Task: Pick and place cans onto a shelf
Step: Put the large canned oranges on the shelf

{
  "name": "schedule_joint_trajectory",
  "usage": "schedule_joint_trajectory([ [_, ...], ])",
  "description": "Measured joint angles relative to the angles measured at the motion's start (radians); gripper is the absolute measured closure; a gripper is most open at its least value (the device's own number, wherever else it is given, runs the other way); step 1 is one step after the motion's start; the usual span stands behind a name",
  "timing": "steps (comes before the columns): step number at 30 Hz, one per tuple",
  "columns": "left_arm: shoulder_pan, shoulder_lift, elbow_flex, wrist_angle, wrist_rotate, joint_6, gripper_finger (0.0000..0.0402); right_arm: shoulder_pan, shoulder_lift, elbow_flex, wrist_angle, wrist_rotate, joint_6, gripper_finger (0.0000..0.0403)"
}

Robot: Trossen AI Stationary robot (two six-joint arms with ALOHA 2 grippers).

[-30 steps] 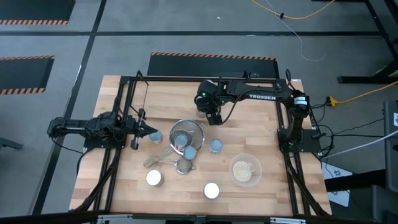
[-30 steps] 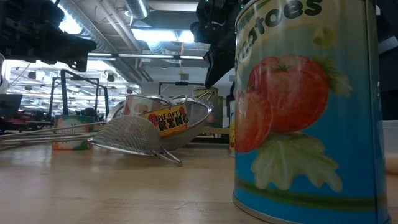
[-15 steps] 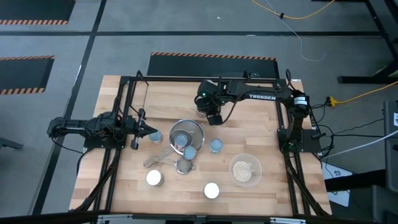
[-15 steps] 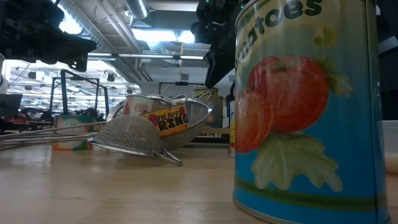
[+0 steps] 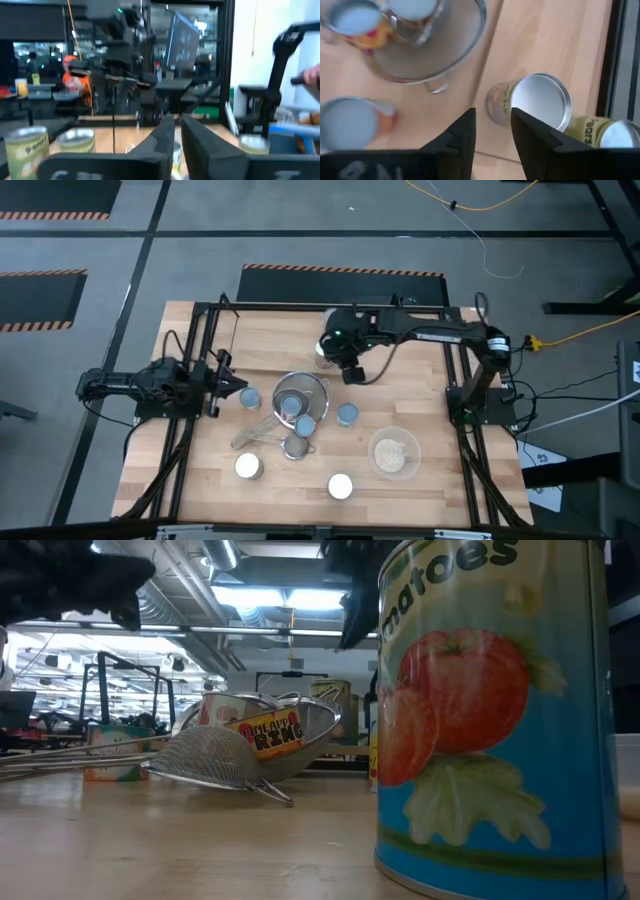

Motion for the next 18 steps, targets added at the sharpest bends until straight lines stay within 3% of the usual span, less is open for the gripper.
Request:
schedule_joint_trajectory([
  [6, 0.000, 0.001, 0.015, 0.076, 0.000, -0.036, 0.0325, 0.039, -0.116, 0.000, -0.125, 0.001, 0.113, 0.0276],
  [11, -0.007, 0.035, 0.061, 0.078, 0.039, -0.063, 0.0317, 0.079, -0.194, 0.000, -0.220, 0.000, 0.214, 0.0276],
  [18, -0.080, 0.227, 0.183, 0.077, 0.006, -0.085, 0.0316, 0.159, -0.293, -0.048, -0.244, 0.002, 0.290, 0.0276],
])
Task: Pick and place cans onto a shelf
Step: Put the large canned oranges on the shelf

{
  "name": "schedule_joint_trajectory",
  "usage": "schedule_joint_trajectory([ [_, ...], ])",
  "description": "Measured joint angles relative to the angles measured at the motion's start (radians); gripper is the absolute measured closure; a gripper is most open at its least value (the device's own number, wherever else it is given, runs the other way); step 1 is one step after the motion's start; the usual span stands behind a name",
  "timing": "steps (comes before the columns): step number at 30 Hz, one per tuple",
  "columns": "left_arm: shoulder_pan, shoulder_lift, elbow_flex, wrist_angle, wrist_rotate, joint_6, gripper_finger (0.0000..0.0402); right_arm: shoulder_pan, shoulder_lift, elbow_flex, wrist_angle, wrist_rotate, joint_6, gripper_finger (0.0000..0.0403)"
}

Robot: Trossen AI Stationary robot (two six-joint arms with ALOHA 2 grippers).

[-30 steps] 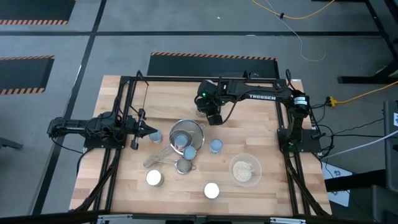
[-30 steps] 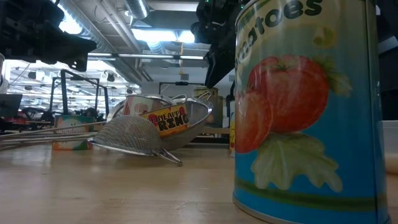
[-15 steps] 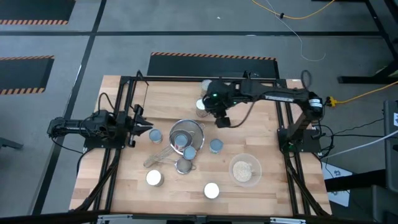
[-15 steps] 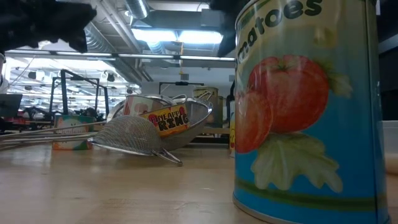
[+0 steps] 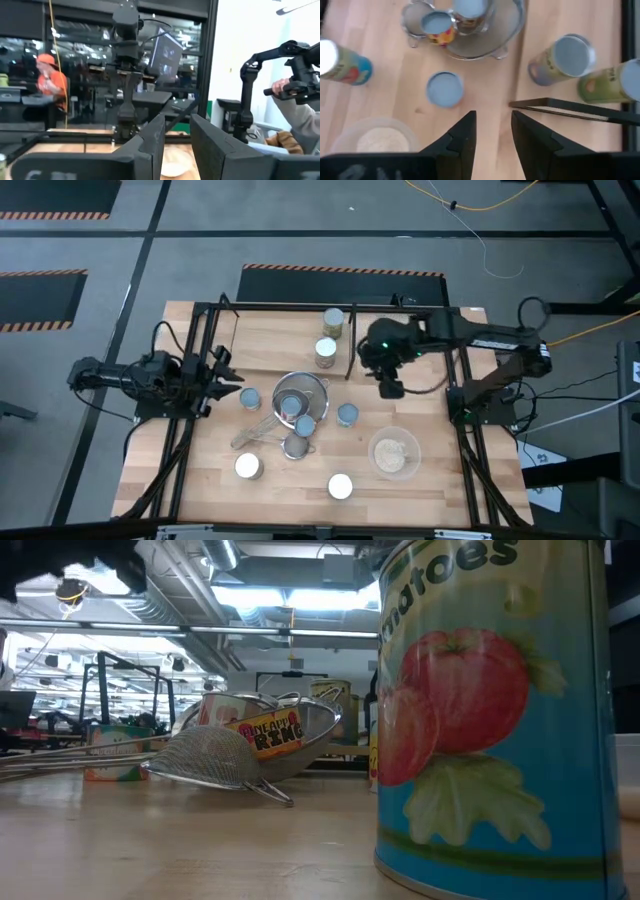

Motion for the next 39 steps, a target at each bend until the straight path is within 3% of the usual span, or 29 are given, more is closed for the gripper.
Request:
schedule_joint_trajectory([
  [8, -0.098, 0.324, 0.245, -0.073, -0.038, -0.003, 0.0320, 0.073, -0.229, -0.387, 0.228, 0.077, 0.151, 0.0276],
  [14, -0.203, 0.570, 0.534, -0.414, -0.165, -0.160, 0.0320, 0.126, -0.342, -0.587, 0.403, 0.068, 0.279, 0.0276],
  [18, -0.271, 0.724, 0.729, -0.669, -0.235, -0.310, 0.0320, 0.159, -0.359, -0.650, 0.460, 0.069, 0.319, 0.0276],
  [22, -0.318, 0.863, 0.885, -0.898, -0.241, -0.511, 0.0320, 0.182, -0.355, -0.683, 0.511, 0.069, 0.314, 0.0276],
  [27, -0.367, 1.002, 0.981, -1.076, -0.158, -0.809, 0.0320, 0.191, -0.354, -0.691, 0.535, 0.070, 0.314, 0.0276],
  [32, -0.412, 1.112, 0.988, -1.125, -0.001, -1.091, 0.0321, 0.196, -0.354, -0.691, 0.538, 0.069, 0.313, 0.0276],
  [39, -0.430, 1.230, 0.988, -1.148, 0.150, -1.288, 0.0321, 0.196, -0.354, -0.691, 0.538, 0.070, 0.262, 0.0276],
])
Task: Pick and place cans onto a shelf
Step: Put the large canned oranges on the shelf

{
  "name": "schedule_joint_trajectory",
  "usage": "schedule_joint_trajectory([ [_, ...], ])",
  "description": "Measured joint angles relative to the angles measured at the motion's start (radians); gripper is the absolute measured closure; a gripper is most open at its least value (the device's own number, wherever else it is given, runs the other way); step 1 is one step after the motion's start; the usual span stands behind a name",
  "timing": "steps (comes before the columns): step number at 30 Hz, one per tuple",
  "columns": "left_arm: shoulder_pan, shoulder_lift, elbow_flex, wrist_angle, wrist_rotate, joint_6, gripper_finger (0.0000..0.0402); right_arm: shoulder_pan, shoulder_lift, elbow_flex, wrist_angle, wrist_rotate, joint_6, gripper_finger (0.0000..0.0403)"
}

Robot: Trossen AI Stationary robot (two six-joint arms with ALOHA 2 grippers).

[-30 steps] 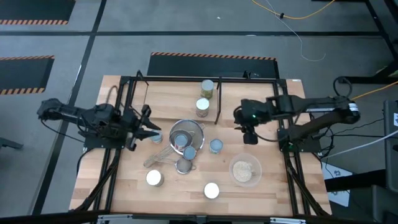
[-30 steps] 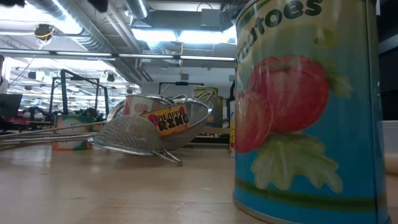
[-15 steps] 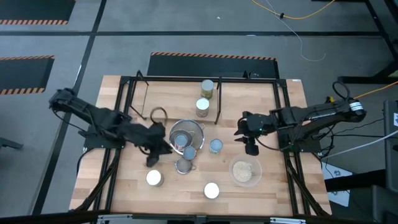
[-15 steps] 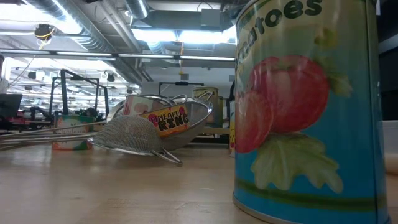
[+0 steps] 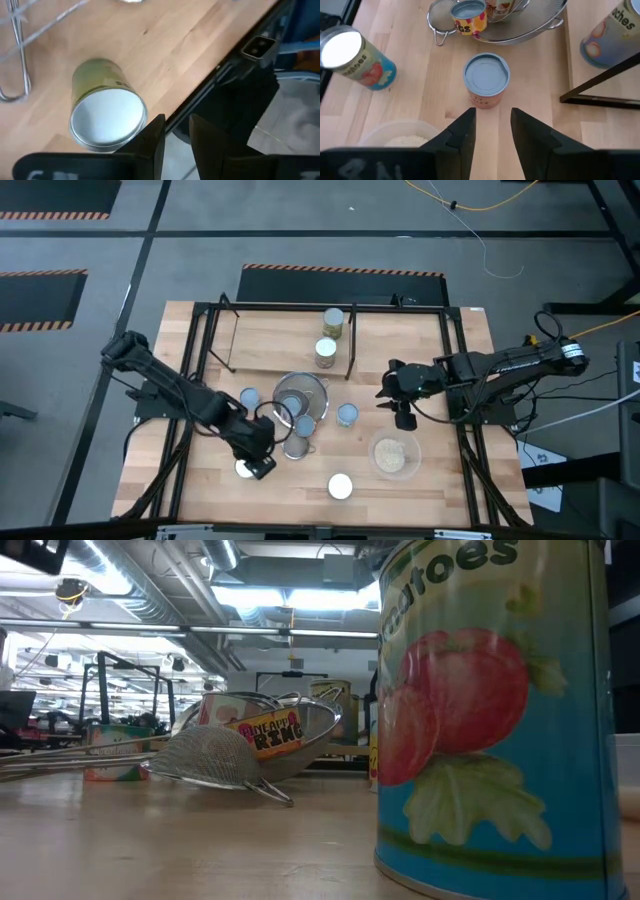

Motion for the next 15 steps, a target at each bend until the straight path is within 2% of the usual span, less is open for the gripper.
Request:
schedule_joint_trajectory([
  [6, 0.000, 0.070, 0.000, -0.001, 0.053, -0.067, 0.0321, 0.000, 0.000, 0.000, 0.000, 0.000, -0.032, 0.0276],
  [15, 0.000, 0.118, 0.000, -0.008, 0.050, -0.078, 0.0321, 0.000, 0.000, 0.000, 0.000, 0.000, -0.032, 0.0276],
])
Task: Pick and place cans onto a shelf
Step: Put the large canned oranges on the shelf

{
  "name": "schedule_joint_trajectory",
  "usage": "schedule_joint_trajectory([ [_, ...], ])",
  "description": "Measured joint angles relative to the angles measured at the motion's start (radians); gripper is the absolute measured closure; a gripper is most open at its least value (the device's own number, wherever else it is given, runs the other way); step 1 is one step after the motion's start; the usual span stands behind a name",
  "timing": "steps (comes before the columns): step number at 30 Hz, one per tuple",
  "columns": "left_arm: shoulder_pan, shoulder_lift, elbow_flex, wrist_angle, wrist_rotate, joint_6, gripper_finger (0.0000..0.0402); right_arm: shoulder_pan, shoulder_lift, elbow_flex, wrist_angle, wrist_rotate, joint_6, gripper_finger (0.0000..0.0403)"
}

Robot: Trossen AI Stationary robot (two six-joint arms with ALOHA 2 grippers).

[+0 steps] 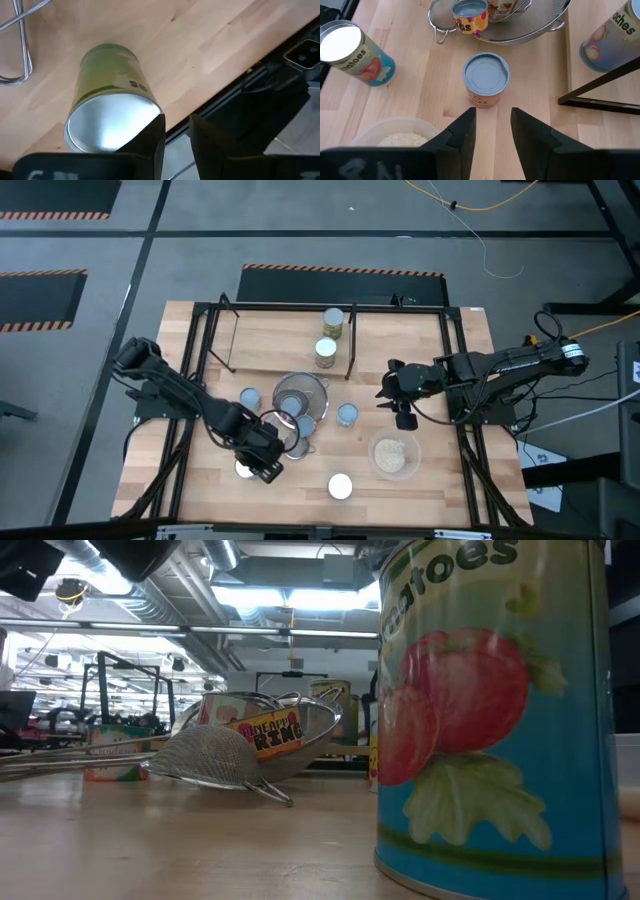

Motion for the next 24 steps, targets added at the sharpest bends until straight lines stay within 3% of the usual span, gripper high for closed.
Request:
schedule_joint_trajectory([
  [24, -0.004, 0.014, 0.001, -0.155, -0.049, -0.031, 0.0321, 0.000, 0.000, 0.000, 0.000, 0.000, 0.001, 0.0276],
])
